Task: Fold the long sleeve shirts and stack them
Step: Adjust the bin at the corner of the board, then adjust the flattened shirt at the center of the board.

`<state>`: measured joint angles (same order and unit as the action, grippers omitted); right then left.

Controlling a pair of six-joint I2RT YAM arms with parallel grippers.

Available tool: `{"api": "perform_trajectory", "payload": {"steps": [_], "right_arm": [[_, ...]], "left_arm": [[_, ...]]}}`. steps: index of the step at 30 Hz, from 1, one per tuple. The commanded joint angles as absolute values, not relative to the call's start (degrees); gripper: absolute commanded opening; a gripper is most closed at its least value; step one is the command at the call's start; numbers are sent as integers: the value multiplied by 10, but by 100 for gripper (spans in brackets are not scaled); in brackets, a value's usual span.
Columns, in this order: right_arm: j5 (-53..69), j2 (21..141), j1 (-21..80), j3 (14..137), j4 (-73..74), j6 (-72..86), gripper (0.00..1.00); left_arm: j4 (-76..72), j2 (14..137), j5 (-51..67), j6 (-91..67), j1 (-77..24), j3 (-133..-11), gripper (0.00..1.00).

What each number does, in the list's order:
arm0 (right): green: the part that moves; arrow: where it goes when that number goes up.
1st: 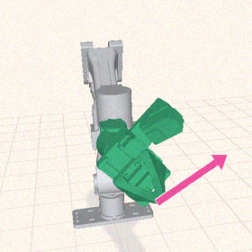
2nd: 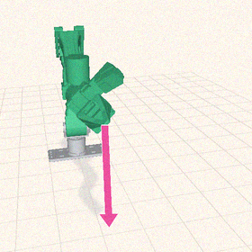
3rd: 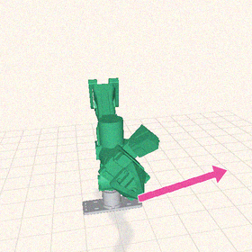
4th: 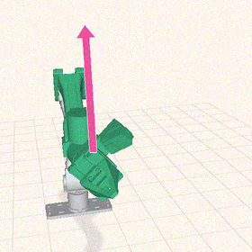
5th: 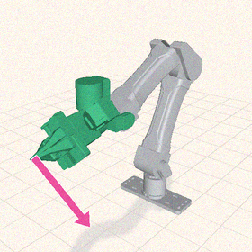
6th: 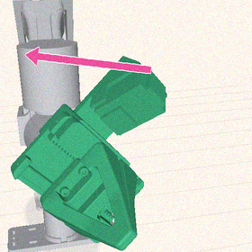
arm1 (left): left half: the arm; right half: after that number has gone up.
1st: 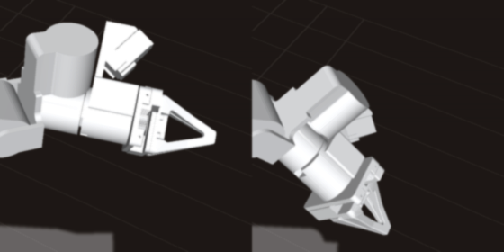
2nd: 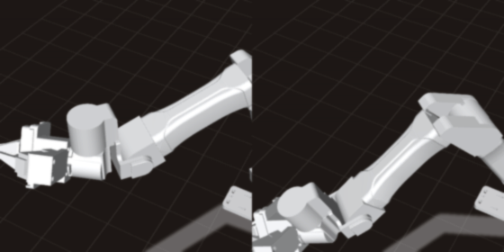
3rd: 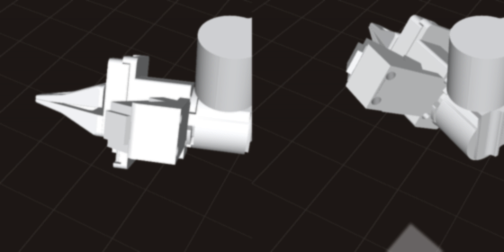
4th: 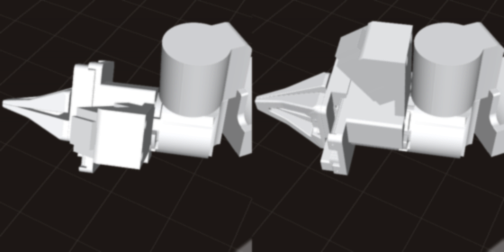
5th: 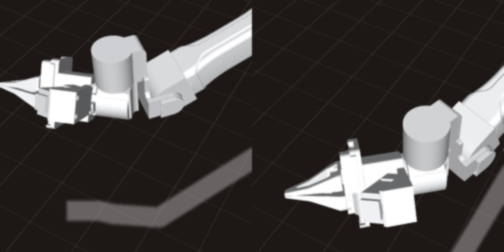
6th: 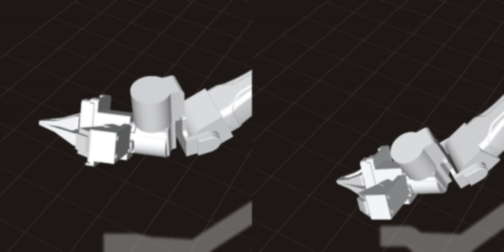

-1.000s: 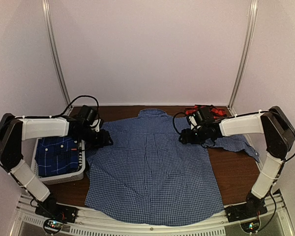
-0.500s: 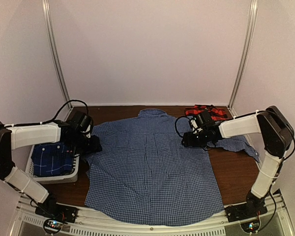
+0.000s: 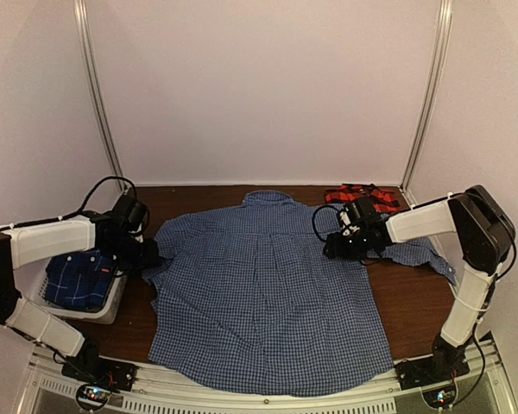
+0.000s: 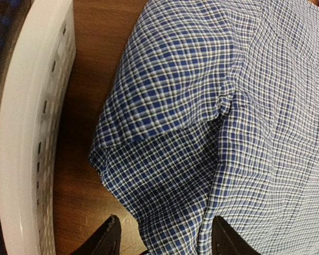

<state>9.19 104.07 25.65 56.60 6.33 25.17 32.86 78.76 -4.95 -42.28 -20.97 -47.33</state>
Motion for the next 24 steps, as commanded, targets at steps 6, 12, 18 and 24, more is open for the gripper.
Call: {"api": "perform_trajectory", "payload": {"steps": [6, 12, 18, 24], "right_arm": [[86, 1061, 240, 557, 56, 244, 68], [82, 1066, 228, 551, 58, 243, 68], [83, 1061, 207, 541, 60, 243, 68], [108, 1049, 206, 546, 56, 240, 68]], "left_arm": [[287, 780, 9, -389, -205, -532, 59], [287, 788, 9, -379, -211, -564, 61], [280, 813, 0, -386, -211, -573, 63], [275, 855, -51, -387, -211, -590, 67]]}}
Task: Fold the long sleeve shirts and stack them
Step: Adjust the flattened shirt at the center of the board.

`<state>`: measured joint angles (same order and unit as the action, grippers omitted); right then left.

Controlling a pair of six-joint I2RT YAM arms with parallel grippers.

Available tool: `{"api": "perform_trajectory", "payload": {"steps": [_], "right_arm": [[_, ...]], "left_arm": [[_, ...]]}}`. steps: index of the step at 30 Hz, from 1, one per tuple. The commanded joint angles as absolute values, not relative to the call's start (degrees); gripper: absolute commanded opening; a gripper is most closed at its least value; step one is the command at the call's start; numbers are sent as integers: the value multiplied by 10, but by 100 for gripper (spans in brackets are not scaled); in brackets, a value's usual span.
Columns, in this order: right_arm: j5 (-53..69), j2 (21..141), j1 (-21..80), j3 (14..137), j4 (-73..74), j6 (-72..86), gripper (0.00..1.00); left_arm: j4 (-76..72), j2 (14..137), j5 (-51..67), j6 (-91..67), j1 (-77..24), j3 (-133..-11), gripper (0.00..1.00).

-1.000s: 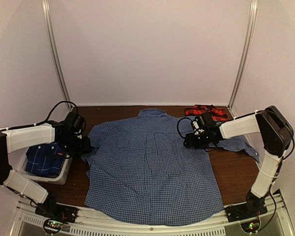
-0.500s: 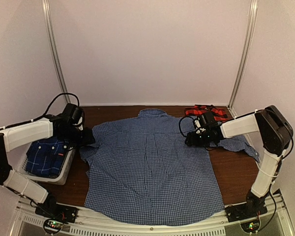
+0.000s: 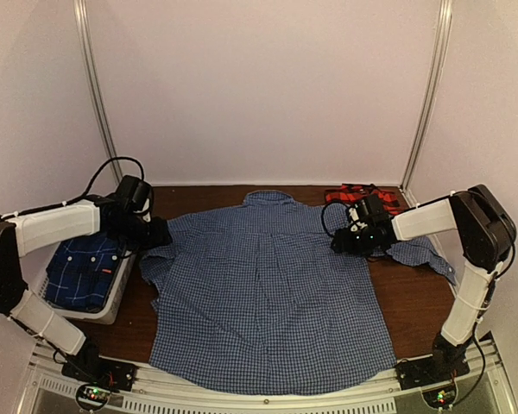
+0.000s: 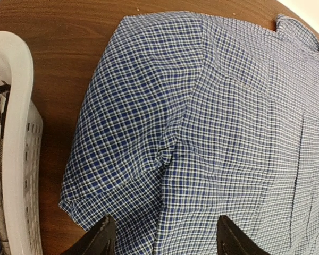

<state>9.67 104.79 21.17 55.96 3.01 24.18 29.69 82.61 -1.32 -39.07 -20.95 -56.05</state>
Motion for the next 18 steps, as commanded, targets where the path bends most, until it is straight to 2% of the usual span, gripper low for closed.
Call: {"api": "perform_trajectory", "payload": {"steps": [1, 13, 18], "right_arm": [[112, 1046, 206, 548, 57, 240, 68], [135, 951, 211, 574, 84, 236, 69], [137, 923, 214, 574, 90, 236, 69]], "left_arm": [[274, 865, -54, -384, -211, -597, 67], [281, 973, -144, -342, -208, -651, 76], [283, 1004, -165, -332, -207, -653, 77]]}}
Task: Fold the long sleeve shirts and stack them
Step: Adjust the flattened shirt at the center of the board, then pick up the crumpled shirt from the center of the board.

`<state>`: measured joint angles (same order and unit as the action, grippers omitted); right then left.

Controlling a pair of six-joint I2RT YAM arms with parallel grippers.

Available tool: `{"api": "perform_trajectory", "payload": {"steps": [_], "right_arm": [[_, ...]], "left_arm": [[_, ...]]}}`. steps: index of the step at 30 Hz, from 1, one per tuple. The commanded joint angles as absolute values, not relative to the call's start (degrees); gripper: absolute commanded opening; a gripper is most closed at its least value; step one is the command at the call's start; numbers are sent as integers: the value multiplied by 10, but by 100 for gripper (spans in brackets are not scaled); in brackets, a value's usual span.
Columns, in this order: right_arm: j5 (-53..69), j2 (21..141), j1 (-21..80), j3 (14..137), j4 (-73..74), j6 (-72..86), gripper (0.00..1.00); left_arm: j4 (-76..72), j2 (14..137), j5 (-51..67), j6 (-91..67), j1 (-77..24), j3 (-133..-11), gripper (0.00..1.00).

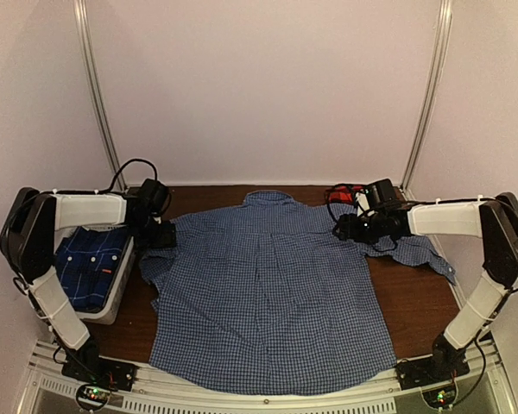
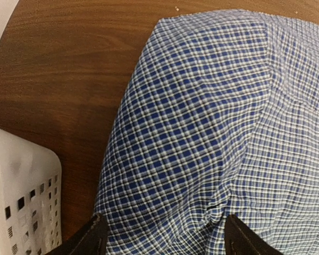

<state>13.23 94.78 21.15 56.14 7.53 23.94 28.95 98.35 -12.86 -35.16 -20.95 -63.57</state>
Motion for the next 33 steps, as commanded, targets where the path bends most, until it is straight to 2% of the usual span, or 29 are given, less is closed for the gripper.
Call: {"api": "perform_trajectory", "payload": {"steps": [1, 6, 10, 13, 17, 20, 23, 33], "right_arm": [[137, 919, 215, 574, 92, 236, 69], [139, 908, 218, 573, 93, 240, 69], [136, 906, 219, 571, 94, 241, 69], [136, 907, 220, 570, 93, 242, 69], [136, 906, 221, 570, 94, 243, 69], [134, 905, 221, 569, 94, 243, 69], [134, 906, 221, 569, 95, 243, 69], [134, 902, 221, 571, 95, 243, 69]], "left_arm": [[284, 1009, -170, -333, -207, -652, 77], [285, 1028, -188, -339, -207, -647, 76], [275, 1026, -178, -338, -207, -644, 65], [268, 1027, -166, -334, -207, -646, 51], [263, 1028, -156, -329, -208, -646, 24], [262, 1025, -153, -326, -209, -649, 11], [263, 1018, -152, -321, -212, -656, 2], [300, 1005, -149, -298, -257, -757, 0]]}}
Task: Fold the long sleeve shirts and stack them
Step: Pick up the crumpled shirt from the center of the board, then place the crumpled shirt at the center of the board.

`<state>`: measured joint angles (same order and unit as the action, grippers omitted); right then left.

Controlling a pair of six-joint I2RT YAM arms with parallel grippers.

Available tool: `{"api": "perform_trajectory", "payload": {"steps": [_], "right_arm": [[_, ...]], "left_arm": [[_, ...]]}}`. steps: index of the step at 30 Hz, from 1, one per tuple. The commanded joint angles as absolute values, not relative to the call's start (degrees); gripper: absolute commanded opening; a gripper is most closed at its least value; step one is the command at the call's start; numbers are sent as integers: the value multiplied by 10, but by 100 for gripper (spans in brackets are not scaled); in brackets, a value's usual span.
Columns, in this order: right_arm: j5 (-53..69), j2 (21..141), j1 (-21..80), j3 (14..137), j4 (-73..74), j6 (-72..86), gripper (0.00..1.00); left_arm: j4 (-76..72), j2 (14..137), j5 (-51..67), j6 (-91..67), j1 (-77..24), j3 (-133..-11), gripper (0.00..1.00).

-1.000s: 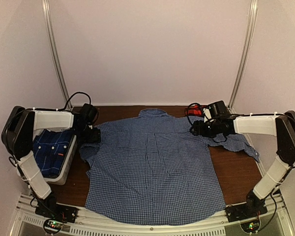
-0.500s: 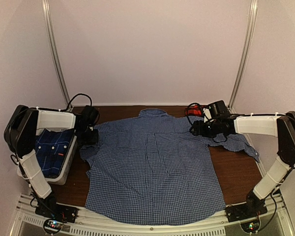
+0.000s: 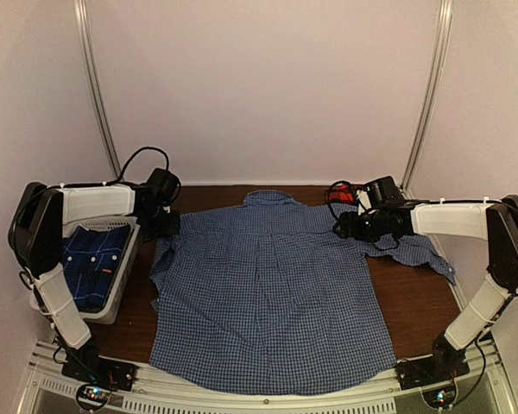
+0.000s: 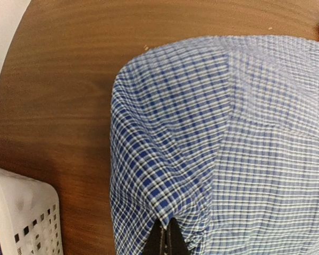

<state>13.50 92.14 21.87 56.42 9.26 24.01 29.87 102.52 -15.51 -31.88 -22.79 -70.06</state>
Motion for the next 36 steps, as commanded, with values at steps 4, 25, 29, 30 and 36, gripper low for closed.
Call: {"api": "perform_trajectory", "payload": {"steps": [4, 25, 29, 30, 36], "right_arm": [[135, 901, 223, 570, 93, 245, 69], [133, 904, 230, 565, 92, 245, 70], [132, 905, 233, 568, 91, 244, 70], [133, 905, 234, 570, 92, 243, 70], [134, 914, 242, 580, 97, 238, 70]], "left_arm": [[312, 1031, -127, -284, -307, -823, 0], [313, 1116, -56, -324, -452, -946, 51], [302, 1045, -92, -360, -451, -870, 53], [303, 1027, -104, -370, -451, -852, 53], [337, 923, -186, -440, -442, -730, 53]]}}
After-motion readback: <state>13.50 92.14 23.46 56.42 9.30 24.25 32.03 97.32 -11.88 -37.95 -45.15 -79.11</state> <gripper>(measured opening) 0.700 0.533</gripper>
